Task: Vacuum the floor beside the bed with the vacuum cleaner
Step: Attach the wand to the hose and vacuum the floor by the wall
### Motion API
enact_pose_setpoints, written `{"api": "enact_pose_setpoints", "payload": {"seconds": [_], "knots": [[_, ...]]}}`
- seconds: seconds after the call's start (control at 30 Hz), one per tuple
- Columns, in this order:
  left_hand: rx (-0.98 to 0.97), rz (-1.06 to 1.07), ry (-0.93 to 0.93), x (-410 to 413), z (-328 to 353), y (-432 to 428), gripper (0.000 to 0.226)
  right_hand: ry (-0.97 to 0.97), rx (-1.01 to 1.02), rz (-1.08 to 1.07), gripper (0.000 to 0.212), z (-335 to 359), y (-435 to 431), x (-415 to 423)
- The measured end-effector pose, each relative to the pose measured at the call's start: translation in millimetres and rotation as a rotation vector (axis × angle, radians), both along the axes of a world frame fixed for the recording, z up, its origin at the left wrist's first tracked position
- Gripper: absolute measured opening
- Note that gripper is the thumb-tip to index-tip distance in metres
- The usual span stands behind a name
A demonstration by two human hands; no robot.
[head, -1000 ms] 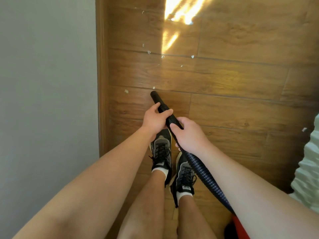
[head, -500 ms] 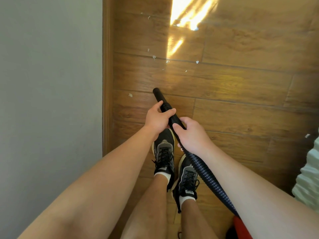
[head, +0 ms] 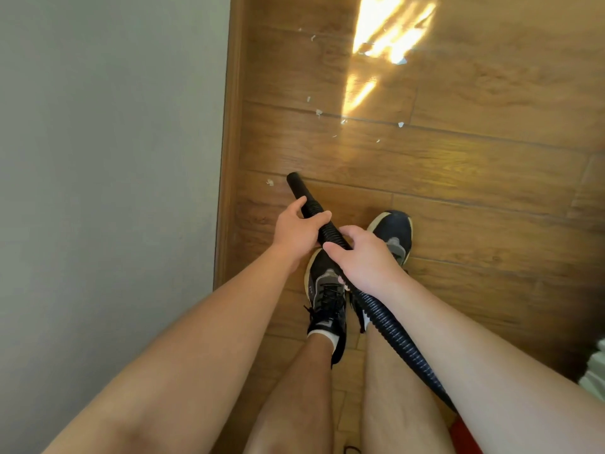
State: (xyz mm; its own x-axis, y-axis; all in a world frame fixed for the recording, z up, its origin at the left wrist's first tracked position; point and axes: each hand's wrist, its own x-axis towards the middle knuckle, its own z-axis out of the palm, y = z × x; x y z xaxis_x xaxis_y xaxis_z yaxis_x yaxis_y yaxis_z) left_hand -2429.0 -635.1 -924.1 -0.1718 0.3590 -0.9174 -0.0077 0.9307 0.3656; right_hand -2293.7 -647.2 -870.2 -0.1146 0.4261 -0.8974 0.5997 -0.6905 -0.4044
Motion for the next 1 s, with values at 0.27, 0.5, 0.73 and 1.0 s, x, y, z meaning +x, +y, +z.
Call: {"api": "enact_pose_setpoints", "payload": {"seconds": [0.27, 0.5, 0.73, 1.0], "knots": [[0.001, 0.018, 0.069, -13, 2, -6, 0.076, 0.025, -0.009, 0.046, 0.042, -4, -1, -10], [-0.040, 0.045, 0.074, -21, -1, -6, 0.077, 0.039, -0.007, 0.084, 0.043, -14, 5, -16], [-0.039, 0.037, 0.084, -14, -7, 5, 0.075, 0.059, -0.040, 0.045, 0.039, -17, 17, -9], [-0.025, -0.093, 0.115, 25, -12, 41, 0.081, 0.017, -0.044, -0.040, 0.038, -17, 42, 26]]}}
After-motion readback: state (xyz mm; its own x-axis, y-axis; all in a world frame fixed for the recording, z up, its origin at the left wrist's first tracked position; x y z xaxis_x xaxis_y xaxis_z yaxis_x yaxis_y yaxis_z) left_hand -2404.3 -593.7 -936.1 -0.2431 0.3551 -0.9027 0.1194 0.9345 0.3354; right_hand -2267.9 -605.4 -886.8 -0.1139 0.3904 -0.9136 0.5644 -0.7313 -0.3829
